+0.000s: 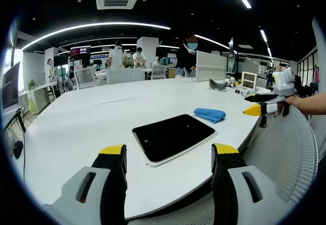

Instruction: Wipe the mirror surface with the cleaning cloth until all visible marks leave the cleaned area.

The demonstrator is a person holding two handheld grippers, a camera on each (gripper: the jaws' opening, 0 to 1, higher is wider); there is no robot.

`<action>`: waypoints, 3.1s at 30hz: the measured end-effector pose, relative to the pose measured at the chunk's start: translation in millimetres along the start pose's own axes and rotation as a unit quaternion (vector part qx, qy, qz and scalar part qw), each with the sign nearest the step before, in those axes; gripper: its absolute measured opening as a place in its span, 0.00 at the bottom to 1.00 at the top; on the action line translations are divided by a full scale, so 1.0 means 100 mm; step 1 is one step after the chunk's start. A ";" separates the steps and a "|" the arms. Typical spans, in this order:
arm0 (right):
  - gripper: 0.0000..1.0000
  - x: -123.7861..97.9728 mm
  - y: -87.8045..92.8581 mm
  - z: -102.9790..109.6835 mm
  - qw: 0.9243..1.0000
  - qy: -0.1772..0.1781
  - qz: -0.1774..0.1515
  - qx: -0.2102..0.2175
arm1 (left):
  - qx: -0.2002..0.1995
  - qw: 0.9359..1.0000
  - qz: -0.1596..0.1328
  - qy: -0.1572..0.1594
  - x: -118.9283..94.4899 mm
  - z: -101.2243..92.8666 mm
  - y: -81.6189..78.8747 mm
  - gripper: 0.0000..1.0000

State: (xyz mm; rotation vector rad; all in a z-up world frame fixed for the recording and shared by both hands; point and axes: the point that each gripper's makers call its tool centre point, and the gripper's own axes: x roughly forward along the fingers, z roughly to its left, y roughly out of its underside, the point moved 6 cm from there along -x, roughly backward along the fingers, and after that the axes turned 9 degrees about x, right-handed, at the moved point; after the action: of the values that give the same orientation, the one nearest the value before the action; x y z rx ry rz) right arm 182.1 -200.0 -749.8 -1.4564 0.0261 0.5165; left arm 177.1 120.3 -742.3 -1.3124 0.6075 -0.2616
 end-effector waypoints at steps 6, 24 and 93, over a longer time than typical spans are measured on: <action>0.90 0.01 -0.01 0.03 1.000 -0.002 0.003 -0.001 | -0.001 1.000 0.002 -0.001 0.00 0.01 0.00 0.65; 0.89 0.00 -0.02 0.00 1.000 0.009 -0.001 -0.002 | 0.000 1.000 0.003 -0.002 0.00 0.00 0.00 0.65; 0.79 0.01 0.06 -0.10 0.999 0.003 0.027 0.018 | -0.001 1.000 -0.002 -0.005 -0.01 0.02 -0.01 0.66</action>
State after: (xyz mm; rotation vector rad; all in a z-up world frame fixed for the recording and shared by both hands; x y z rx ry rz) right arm 184.0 -208.9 -756.7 -1.4251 0.0800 0.5537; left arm 177.4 121.8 -741.4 -1.3161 0.5963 -0.2586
